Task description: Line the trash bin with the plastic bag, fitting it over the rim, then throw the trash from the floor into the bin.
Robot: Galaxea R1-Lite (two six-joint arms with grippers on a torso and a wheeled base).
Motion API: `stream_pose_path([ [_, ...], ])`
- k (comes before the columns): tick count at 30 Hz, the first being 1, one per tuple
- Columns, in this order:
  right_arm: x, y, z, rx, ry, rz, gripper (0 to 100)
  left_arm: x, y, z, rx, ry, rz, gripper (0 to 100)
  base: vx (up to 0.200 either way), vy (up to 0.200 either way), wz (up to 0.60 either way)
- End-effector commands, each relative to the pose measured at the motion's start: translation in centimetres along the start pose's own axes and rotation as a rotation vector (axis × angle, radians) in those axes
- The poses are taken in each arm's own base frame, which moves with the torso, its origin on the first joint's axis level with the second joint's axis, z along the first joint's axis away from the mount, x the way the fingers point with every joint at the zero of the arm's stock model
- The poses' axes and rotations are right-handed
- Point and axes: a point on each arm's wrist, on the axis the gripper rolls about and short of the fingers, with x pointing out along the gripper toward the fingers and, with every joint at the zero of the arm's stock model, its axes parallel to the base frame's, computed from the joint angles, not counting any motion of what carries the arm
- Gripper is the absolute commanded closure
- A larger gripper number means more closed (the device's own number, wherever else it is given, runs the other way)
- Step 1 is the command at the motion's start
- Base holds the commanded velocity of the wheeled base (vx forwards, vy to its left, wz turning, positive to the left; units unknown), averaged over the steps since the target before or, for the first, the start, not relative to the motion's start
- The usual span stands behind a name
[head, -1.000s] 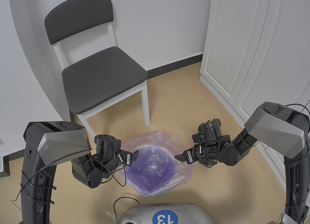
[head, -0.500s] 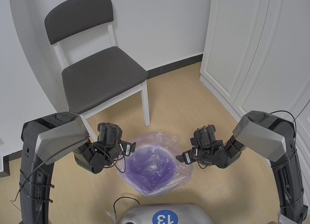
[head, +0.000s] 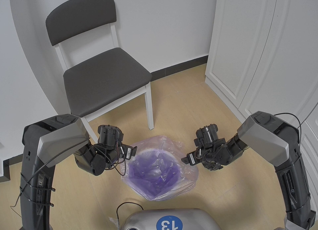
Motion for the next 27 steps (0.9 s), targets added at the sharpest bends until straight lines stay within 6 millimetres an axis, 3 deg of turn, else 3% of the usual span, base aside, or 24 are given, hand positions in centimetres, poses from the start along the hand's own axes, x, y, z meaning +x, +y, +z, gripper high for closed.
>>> stream_pose_path([
  [1, 0.6, -0.1, 3.2, -0.031, -0.006, -0.043, 0, -0.9, 1.2, -1.1, 0.039, 0.042, 0.012, 0, 0.000, 0.000, 0.00],
  [10, 1.5, 0.0, 4.0, -0.053, 0.029, -0.051, 0, -1.6, 1.4, -1.2, 0.046, 0.044, -0.059, 0, 0.000, 0.000, 0.00],
  [18, 2.2, 0.6, 3.5, -0.087, 0.043, -0.040, 0, -0.6, 1.3, -2.4, 0.049, 0.079, -0.065, 0, 0.000, 0.000, 0.00],
  [22, 3.1, 0.9, 3.4, -0.104, 0.052, -0.035, 0, 0.4, 2.2, -3.5, 0.046, 0.104, -0.046, 0, 0.000, 0.000, 0.00],
  [27, 3.7, 0.4, 4.5, -0.115, 0.069, -0.044, 0, 2.8, 3.3, -3.2, 0.037, 0.089, -0.010, 0, 0.000, 0.000, 0.00],
])
